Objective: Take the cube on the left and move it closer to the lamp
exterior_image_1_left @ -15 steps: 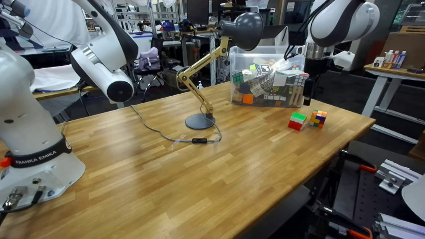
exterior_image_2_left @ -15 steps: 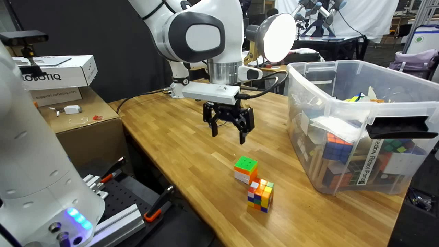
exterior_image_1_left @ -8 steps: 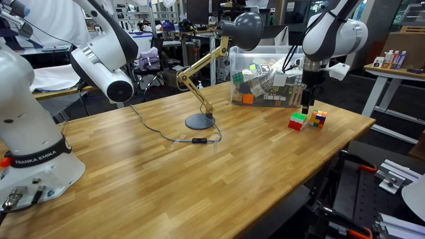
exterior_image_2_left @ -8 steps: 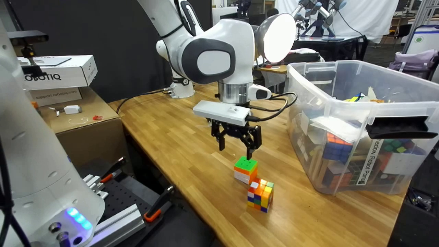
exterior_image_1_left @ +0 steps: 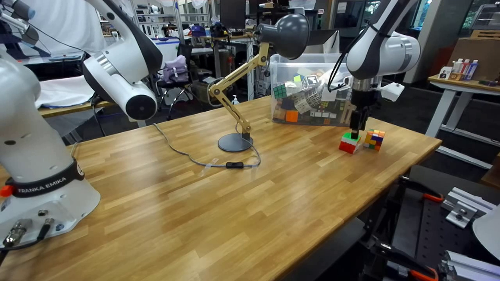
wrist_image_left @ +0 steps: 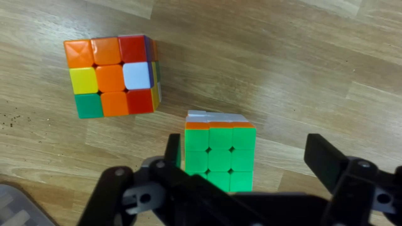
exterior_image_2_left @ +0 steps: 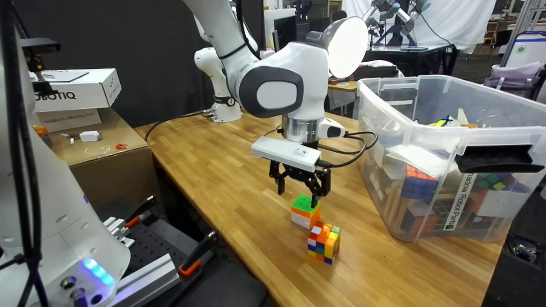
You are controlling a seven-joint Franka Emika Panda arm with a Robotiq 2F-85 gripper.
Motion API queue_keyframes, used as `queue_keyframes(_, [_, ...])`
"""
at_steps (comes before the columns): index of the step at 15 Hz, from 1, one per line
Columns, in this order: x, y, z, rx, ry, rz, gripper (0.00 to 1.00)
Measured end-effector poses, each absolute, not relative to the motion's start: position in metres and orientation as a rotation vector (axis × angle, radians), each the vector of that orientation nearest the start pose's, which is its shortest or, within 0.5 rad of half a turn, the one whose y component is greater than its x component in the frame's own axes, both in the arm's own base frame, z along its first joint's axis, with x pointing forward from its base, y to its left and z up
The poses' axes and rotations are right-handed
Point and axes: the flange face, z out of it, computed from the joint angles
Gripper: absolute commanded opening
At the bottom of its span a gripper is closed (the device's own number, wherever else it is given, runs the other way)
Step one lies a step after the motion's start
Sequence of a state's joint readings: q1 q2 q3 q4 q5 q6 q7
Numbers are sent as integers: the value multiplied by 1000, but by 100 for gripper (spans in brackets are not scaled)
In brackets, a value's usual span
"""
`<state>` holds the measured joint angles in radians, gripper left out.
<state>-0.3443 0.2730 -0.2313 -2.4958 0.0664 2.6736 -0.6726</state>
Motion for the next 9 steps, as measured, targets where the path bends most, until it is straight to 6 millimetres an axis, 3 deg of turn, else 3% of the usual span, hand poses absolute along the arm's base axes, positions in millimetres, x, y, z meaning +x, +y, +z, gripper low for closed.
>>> queue_keyframes(9, [399, -273, 151, -3109, -79, 164, 100])
